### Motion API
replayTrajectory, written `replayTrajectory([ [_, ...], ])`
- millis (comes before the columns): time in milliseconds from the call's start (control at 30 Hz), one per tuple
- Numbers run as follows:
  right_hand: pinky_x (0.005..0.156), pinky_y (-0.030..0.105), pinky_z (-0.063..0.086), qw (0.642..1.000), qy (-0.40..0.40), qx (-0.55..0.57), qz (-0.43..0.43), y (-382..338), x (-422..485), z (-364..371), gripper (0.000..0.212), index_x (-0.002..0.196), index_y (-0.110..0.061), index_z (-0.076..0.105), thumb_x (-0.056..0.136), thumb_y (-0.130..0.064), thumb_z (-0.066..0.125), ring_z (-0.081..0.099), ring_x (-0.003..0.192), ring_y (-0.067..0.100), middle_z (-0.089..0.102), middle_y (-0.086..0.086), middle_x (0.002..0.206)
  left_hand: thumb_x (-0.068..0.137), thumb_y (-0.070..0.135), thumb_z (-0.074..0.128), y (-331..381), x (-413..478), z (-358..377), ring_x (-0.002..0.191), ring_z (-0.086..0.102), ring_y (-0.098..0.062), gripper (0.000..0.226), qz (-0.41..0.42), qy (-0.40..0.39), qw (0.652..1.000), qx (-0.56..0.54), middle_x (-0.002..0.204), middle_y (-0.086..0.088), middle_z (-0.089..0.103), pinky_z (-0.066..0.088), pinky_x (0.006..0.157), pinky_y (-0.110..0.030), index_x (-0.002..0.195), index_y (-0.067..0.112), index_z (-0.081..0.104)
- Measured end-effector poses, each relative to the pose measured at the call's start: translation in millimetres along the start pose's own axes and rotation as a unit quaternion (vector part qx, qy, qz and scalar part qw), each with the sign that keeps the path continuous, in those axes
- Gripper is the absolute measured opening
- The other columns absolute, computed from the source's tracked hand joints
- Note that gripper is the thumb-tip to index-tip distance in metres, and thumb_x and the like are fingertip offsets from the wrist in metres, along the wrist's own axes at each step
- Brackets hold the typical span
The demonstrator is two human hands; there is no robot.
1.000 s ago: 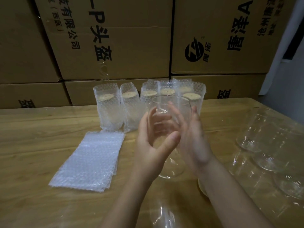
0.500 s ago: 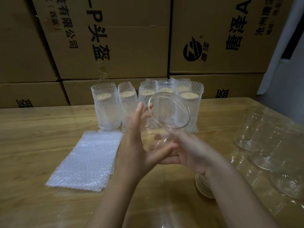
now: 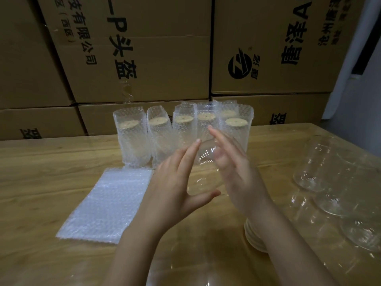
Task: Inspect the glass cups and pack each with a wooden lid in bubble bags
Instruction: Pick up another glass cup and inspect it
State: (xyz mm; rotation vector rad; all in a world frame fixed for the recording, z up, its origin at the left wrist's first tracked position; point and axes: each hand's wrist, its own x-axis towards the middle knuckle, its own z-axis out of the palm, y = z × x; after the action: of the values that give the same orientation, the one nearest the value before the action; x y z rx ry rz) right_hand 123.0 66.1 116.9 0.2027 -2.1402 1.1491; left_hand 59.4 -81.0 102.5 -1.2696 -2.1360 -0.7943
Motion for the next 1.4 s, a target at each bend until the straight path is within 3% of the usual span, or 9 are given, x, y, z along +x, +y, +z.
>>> replayTrajectory([
  [167,0.113,0.041,0.031,0.996,-0.080,-0.026,-0.039,0.4,1.4,-3.7,0.046,0.140,-0.047,0.033,0.096,-0.055,0.032,0.025,0.139,-0.006,0.031,-0.029,0.149,0.067,0.070,0.064,-9.8,-6.0,-1.2,0.117,0.051,0.003,0.096,-0.112,-0.051,0.972,-0.202,0.133,0.033,0.041,0.045,0.095,-0.022,0.145,0.051,0.012],
  [333,0.106,0.028,0.038,0.993,-0.120,0.004,0.017,-2.5,4.8,-28.4,0.033,0.128,-0.042,0.053,0.096,-0.043,0.044,0.042,0.127,-0.009,0.046,-0.031,0.138,0.063,0.078,0.064,-16.1,-10.1,13.8,0.115,0.056,-0.003,0.105,-0.196,-0.030,0.925,-0.325,0.127,0.029,0.051,0.048,0.099,-0.037,0.148,0.046,0.012],
  [467,0.089,0.025,0.048,0.973,-0.146,-0.087,0.155,-6.9,2.4,-61.0,0.034,0.119,-0.058,0.048,0.086,-0.052,0.050,0.055,0.102,-0.012,0.057,-0.030,0.120,0.061,0.085,0.056,-17.8,-11.4,28.1,0.127,0.041,0.004,0.102,-0.236,-0.008,0.919,-0.316,0.138,0.024,0.042,0.037,0.108,-0.035,0.142,0.057,0.000],
  [567,0.103,0.026,0.037,0.863,-0.312,-0.250,0.308,-4.8,-5.2,-74.3,0.074,0.142,-0.047,0.028,0.078,-0.055,0.066,0.044,0.128,0.006,0.036,-0.015,0.148,0.061,0.083,0.057,-23.0,-14.5,36.3,0.124,0.039,0.007,0.101,-0.262,-0.008,0.917,-0.299,0.139,0.027,0.038,0.035,0.101,-0.027,0.140,0.057,0.000],
  [667,0.098,0.024,0.040,0.736,-0.410,-0.360,0.401,0.4,-9.5,-67.0,0.101,0.149,-0.037,0.021,0.067,-0.052,0.079,0.044,0.131,0.015,0.037,-0.007,0.150,0.062,0.075,0.063,-28.8,-19.1,44.9,0.121,0.039,0.011,0.099,-0.283,-0.002,0.907,-0.313,0.133,0.036,0.036,0.033,0.090,-0.012,0.142,0.049,0.011],
  [900,0.090,0.029,0.051,0.658,-0.461,-0.434,0.409,32.4,-9.7,-45.2,0.072,0.130,-0.025,0.056,0.065,-0.043,0.080,0.062,0.109,0.017,0.062,-0.006,0.126,0.064,0.056,0.070,-31.5,-28.3,62.2,0.128,0.042,-0.005,0.090,-0.302,-0.021,0.889,-0.343,0.140,0.025,0.039,0.036,0.106,-0.031,0.142,0.033,0.029],
  [1100,0.088,0.030,0.052,0.692,-0.425,-0.444,0.379,41.8,-9.6,-47.5,0.054,0.119,-0.022,0.059,0.070,-0.038,0.073,0.063,0.103,0.018,0.065,-0.004,0.114,0.062,0.055,0.072,-26.4,-31.5,70.4,0.126,0.039,0.008,0.081,-0.288,-0.039,0.888,-0.357,0.143,0.026,0.036,0.036,0.106,-0.027,0.132,0.043,0.032],
  [1300,0.086,0.033,0.049,0.894,-0.175,-0.327,0.252,34.8,1.2,-51.8,0.060,0.126,-0.038,0.042,0.074,-0.044,0.072,0.055,0.102,0.018,0.039,-0.005,0.117,0.061,0.055,0.075,-27.9,-32.8,75.5,0.127,0.042,0.002,0.076,-0.290,-0.026,0.888,-0.357,0.139,0.027,0.040,0.036,0.100,-0.020,0.125,0.050,0.034],
  [1400,0.080,0.008,0.042,0.978,-0.010,-0.173,0.119,24.8,6.2,-35.5,0.057,0.121,-0.042,0.042,0.073,-0.043,0.073,0.052,0.097,-0.006,0.037,-0.014,0.119,0.063,0.059,0.080,-29.0,-35.1,78.0,0.127,0.042,0.001,0.079,-0.287,-0.020,0.892,-0.347,0.137,0.025,0.045,0.036,0.101,-0.020,0.126,0.053,0.032],
])
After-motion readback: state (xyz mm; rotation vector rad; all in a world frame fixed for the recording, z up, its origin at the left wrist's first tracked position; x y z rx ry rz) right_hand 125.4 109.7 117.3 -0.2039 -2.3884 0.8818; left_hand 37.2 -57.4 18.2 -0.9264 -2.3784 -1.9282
